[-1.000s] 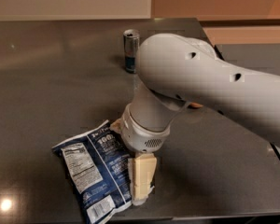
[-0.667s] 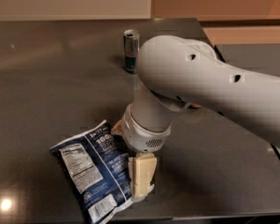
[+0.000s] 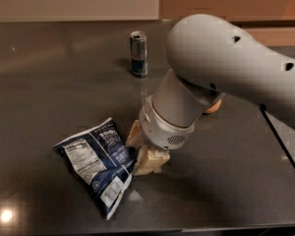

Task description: Move blue chip bag near redbull can

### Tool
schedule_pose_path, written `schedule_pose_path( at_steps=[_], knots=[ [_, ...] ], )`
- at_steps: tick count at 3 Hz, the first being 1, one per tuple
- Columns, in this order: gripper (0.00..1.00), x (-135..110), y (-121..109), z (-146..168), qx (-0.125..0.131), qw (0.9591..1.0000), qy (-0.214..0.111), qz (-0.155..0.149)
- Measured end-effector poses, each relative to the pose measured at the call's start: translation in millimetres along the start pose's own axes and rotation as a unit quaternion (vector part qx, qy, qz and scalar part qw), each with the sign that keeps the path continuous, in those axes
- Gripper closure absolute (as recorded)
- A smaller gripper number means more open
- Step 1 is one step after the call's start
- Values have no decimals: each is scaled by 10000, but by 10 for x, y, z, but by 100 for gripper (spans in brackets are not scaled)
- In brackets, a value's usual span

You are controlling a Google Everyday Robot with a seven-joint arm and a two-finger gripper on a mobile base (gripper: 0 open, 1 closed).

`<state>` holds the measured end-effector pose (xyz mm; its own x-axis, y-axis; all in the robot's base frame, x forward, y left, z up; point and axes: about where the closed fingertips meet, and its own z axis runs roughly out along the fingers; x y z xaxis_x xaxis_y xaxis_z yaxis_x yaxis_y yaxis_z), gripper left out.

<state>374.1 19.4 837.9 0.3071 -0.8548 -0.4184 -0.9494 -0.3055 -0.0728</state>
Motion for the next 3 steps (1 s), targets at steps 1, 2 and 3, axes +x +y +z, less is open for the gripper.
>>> schedule_pose_path(
  at_steps=[1, 2, 3],
  knots=[
    [88, -22, -100, -377, 277, 9993, -231, 62],
    [100, 29, -295, -702, 593, 9975, -345, 148],
    [100, 160, -582, -954, 843, 9955, -343, 272]
  ],
)
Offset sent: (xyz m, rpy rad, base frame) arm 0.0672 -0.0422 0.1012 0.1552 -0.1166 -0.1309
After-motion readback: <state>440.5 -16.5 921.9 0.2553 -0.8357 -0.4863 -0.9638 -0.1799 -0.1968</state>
